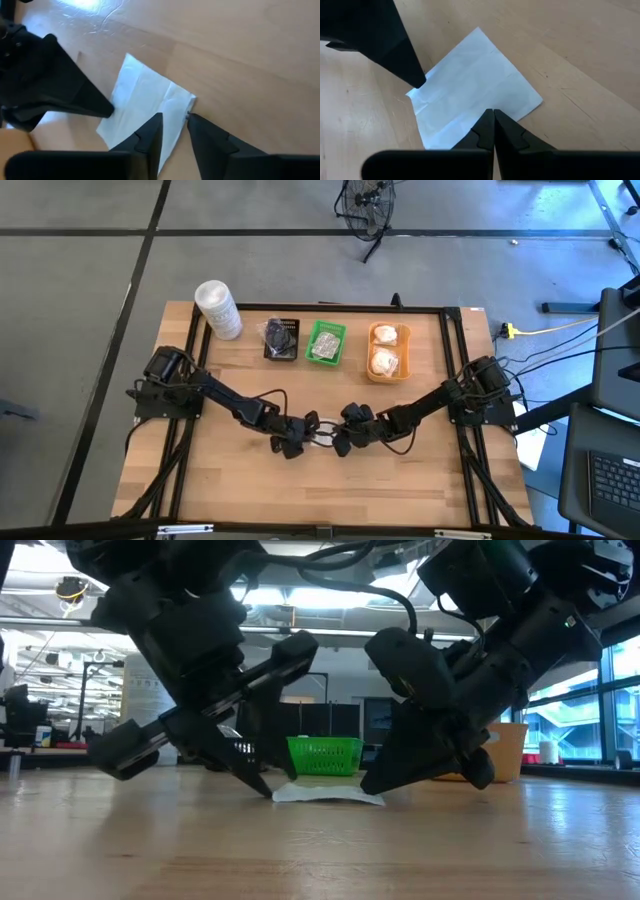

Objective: Pick & Place Travel size toiletries
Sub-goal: Put the white bandage pack into the green bin

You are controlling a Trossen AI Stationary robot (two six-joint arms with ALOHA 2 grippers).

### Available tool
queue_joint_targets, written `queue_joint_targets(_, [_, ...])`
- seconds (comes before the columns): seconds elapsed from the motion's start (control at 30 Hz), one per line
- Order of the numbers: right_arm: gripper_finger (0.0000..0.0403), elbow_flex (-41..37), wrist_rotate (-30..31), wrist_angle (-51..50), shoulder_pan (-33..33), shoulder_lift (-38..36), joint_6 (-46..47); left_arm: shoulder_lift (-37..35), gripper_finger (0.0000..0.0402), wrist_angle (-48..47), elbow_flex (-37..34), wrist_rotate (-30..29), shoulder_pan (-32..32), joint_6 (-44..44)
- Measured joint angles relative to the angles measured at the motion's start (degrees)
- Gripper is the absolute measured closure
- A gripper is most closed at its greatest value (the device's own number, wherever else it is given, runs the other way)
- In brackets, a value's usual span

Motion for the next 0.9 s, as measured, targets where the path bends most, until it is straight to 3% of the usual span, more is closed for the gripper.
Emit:
queue_joint_targets(0.4, [0.0398, 0.0, -0.12, 1.42, 0.04, 0.07, 0.2, 0.02, 0.0396, -0.84, -0.17, 3.8, 0.99, -0.63])
queue_joint_targets(0.73, [0.04, -0.04, -1.31, 2.78, 0.11, 0.15, -0.07, 0.02, 0.0399, -0.65, -0.16, 5.71, 2.56, -9.38])
queue_joint_targets(0.9, [0.0388, -0.04, -1.56, 2.9, 0.11, 0.15, -1.72, -0.57, 0.0399, -0.4, -0.22, 2.46, 0.76, -13.08])
